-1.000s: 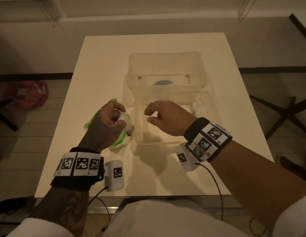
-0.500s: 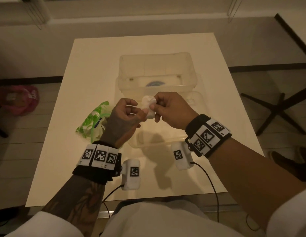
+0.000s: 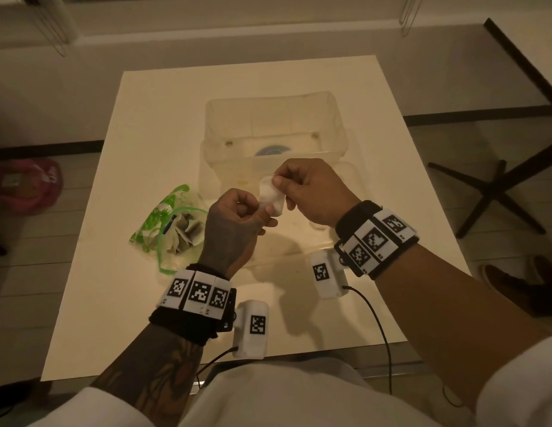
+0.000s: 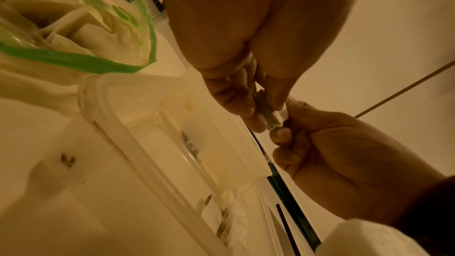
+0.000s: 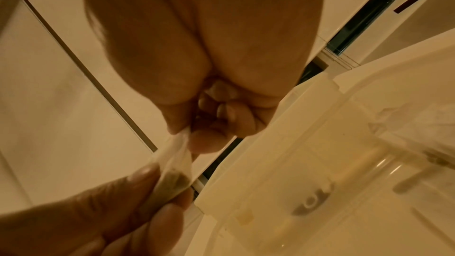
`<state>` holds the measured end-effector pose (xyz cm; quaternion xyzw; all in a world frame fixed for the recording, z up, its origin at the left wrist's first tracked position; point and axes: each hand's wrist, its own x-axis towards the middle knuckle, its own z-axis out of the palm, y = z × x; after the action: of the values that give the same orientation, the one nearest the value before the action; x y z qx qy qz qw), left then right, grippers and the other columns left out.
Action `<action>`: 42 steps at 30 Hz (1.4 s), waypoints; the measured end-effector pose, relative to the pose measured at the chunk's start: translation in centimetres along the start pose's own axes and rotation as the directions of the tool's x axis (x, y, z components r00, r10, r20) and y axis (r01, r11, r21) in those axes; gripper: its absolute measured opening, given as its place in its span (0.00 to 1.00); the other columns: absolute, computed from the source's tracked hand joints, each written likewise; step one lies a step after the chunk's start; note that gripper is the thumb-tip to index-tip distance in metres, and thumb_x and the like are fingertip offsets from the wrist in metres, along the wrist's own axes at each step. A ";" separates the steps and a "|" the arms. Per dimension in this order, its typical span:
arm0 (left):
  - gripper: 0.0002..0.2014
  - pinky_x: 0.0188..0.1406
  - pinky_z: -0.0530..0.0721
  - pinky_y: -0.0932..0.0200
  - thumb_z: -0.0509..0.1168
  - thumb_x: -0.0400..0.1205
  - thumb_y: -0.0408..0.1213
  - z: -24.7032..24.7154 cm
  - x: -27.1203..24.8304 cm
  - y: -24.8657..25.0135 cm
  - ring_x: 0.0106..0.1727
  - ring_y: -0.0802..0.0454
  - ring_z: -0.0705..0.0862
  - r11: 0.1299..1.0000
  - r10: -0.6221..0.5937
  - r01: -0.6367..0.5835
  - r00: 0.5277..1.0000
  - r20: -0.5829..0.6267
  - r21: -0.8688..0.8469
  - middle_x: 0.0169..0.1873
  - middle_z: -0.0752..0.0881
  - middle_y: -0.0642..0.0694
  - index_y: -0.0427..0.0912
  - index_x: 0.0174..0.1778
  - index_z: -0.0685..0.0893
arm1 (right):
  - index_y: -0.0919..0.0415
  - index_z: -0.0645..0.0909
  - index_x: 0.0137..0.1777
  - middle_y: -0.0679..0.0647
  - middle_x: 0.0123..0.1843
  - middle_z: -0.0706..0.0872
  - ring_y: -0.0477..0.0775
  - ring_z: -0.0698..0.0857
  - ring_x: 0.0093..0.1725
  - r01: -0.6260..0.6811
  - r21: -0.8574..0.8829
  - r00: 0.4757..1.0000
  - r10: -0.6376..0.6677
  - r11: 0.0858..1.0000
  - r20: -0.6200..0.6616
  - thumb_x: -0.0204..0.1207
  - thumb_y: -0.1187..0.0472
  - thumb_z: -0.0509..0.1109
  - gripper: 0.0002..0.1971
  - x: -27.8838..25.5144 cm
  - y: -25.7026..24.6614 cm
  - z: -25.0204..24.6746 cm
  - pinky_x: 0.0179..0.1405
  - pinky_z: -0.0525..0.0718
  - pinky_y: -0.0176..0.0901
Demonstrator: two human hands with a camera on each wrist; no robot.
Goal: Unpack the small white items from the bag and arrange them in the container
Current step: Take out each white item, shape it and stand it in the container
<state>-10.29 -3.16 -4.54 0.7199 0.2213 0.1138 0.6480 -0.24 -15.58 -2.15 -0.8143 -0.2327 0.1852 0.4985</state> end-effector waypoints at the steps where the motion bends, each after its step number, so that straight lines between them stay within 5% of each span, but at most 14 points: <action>1: 0.08 0.34 0.85 0.51 0.72 0.79 0.30 0.1 0.0 0.0 0.36 0.45 0.92 1.000 0.001 -0.001 1.000 -0.003 -0.008 0.36 0.91 0.41 0.40 0.41 0.77 | 0.63 0.84 0.47 0.43 0.23 0.80 0.42 0.79 0.23 -0.002 0.003 1.000 0.002 1.000 -0.005 0.82 0.63 0.67 0.06 0.0 0.0 0.0 0.25 0.76 0.29; 9: 0.07 0.34 0.86 0.52 0.72 0.79 0.34 0.1 0.0 -0.3 0.37 0.46 0.92 0.999 -0.017 0.016 1.000 -0.021 -0.030 0.38 0.91 0.39 0.42 0.44 0.78 | 0.64 0.85 0.48 0.47 0.26 0.83 0.41 0.80 0.23 0.003 0.002 1.000 -0.003 1.000 -0.011 0.83 0.63 0.67 0.07 -0.1 -0.2 0.1 0.24 0.74 0.26; 14: 0.06 0.34 0.86 0.52 0.72 0.79 0.33 0.1 -0.1 -0.1 0.38 0.47 0.92 1.000 -0.012 0.012 1.000 -0.021 -0.009 0.38 0.90 0.37 0.41 0.42 0.80 | 0.63 0.84 0.46 0.46 0.26 0.83 0.46 0.83 0.25 0.009 0.024 1.000 -0.008 1.000 -0.009 0.82 0.64 0.67 0.06 0.1 0.0 0.1 0.28 0.79 0.33; 20: 0.03 0.29 0.87 0.57 0.68 0.82 0.37 0.1 0.0 0.0 0.40 0.54 0.91 0.996 0.044 -0.041 0.998 -0.037 0.075 0.42 0.90 0.45 0.42 0.47 0.83 | 0.62 0.86 0.46 0.50 0.29 0.86 0.45 0.84 0.26 0.022 -0.006 0.999 -0.023 1.000 -0.024 0.82 0.62 0.68 0.06 -0.1 -0.1 0.3 0.28 0.80 0.33; 25: 0.03 0.31 0.85 0.58 0.62 0.86 0.35 -0.2 0.2 0.0 0.38 0.51 0.90 0.998 -0.064 0.064 0.998 -0.015 -0.027 0.37 0.90 0.47 0.49 0.50 0.79 | 0.57 0.82 0.57 0.52 0.29 0.85 0.44 0.83 0.26 0.008 0.025 0.998 -0.010 1.000 0.069 0.81 0.65 0.68 0.07 -0.4 -0.8 -0.3 0.30 0.79 0.36; 29: 0.07 0.29 0.75 0.60 0.55 0.88 0.30 -0.5 0.3 0.4 0.28 0.52 0.79 0.904 -0.210 0.261 0.961 0.181 -0.337 0.30 0.83 0.44 0.45 0.55 0.76 | 0.58 0.84 0.60 0.53 0.38 0.89 0.50 0.84 0.33 -0.045 0.098 0.981 0.025 0.994 0.190 0.77 0.73 0.60 0.18 -0.3 -1.7 -1.3 0.33 0.79 0.42; 31: 0.09 0.25 0.72 0.64 0.53 0.88 0.27 -0.5 0.3 0.7 0.26 0.54 0.76 0.855 -0.232 0.319 0.940 0.249 -0.409 0.31 0.80 0.44 0.43 0.54 0.75 | 0.62 0.85 0.58 0.50 0.41 0.89 0.47 0.84 0.33 -0.018 0.042 0.972 0.007 0.999 0.233 0.76 0.76 0.61 0.17 -0.2 -1.8 -1.8 0.33 0.79 0.34; 36: 0.10 0.21 0.72 0.66 0.51 0.87 0.25 -0.4 0.1 1.1 0.24 0.55 0.76 0.819 -0.236 0.351 0.927 0.293 -0.454 0.31 0.82 0.44 0.42 0.52 0.75 | 0.52 0.87 0.50 0.40 0.34 0.85 0.41 0.80 0.32 0.055 -0.022 0.971 -0.049 0.998 0.234 0.77 0.63 0.73 0.05 -0.1 -1.7 -1.8 0.33 0.79 0.29; 42: 0.09 0.28 0.79 0.59 0.51 0.90 0.37 -0.2 -0.1 1.0 0.34 0.44 0.87 0.885 -0.188 0.226 0.973 0.131 -0.407 0.41 0.88 0.37 0.42 0.50 0.75 | 0.60 0.84 0.47 0.51 0.30 0.85 0.38 0.78 0.24 0.027 -0.077 0.984 -0.013 0.997 0.176 0.82 0.60 0.68 0.06 0.2 -1.5 -1.8 0.28 0.76 0.31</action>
<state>-10.25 -3.08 -3.55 0.5403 0.2386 0.0573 0.8049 0.59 -16.15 -0.07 -0.8117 -0.2910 0.2414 0.4452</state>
